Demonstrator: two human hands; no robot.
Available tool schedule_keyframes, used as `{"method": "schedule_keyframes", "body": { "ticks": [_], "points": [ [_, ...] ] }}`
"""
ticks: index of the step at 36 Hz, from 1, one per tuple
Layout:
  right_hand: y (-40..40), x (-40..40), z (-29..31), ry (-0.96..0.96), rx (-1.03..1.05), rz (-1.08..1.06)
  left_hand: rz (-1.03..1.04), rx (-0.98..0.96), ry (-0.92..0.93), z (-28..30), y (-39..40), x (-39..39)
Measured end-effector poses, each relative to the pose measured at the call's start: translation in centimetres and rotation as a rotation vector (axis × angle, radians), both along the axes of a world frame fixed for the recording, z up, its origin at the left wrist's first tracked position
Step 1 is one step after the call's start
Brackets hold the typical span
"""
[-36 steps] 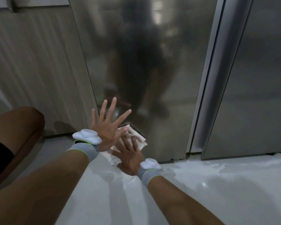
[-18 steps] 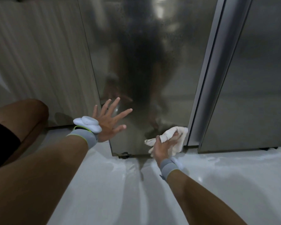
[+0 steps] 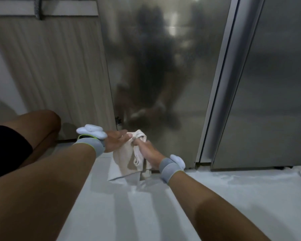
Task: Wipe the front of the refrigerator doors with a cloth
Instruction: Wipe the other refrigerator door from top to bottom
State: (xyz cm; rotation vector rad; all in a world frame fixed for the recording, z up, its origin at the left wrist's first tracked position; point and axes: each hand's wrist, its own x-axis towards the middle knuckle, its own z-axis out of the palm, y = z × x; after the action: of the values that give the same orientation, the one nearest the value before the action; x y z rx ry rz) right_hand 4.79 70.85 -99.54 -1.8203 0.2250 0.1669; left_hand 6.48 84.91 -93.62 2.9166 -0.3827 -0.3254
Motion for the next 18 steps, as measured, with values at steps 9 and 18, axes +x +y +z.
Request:
{"method": "schedule_keyframes", "body": {
  "ticks": [9, 18],
  "points": [
    [-6.0, -0.7, 8.4, -0.229, 0.027, 0.076, 0.246, -0.565, -0.052, 3.3, -2.2, 0.1],
    [-14.4, -2.6, 17.1, -0.184, 0.326, 0.262, 0.091, -0.774, -0.176, 8.5, -9.1, 0.4]
  ]
}}
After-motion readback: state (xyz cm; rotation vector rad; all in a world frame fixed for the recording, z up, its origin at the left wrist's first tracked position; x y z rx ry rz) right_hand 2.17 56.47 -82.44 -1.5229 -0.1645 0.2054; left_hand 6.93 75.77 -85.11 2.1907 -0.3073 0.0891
